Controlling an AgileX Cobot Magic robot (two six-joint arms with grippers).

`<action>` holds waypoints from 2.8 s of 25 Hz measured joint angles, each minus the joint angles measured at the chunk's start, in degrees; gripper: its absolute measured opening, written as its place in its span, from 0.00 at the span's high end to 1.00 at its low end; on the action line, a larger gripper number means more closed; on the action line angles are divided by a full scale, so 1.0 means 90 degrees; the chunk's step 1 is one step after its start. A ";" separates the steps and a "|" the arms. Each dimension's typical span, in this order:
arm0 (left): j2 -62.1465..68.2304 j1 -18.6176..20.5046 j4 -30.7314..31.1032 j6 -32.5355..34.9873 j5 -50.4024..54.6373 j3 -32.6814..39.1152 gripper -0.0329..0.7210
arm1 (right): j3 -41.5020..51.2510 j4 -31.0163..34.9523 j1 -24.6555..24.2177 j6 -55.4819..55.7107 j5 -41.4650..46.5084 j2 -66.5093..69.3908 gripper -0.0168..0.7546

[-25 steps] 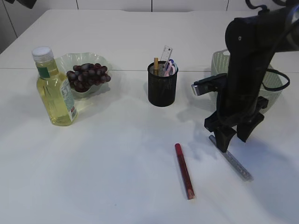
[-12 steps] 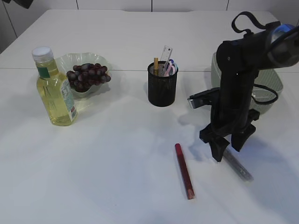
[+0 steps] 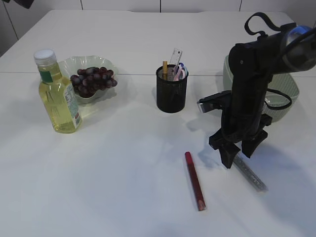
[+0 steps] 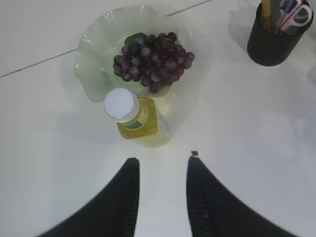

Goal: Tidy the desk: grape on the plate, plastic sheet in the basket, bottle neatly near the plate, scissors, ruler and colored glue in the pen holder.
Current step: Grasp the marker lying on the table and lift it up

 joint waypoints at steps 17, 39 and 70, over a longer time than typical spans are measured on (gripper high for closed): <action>0.0000 0.0000 0.0029 0.0000 0.0024 0.0000 0.64 | 0.0000 0.0038 0.0000 0.0000 0.0089 0.0180 0.36; 0.0000 0.0000 0.0079 0.0000 0.0052 0.0000 0.64 | 0.0000 0.0038 0.0000 0.0000 0.0112 0.0180 0.63; 0.0000 0.0000 0.0079 0.0000 0.0173 0.0000 0.64 | -0.0389 0.0038 0.0000 0.0045 0.0027 0.0204 0.78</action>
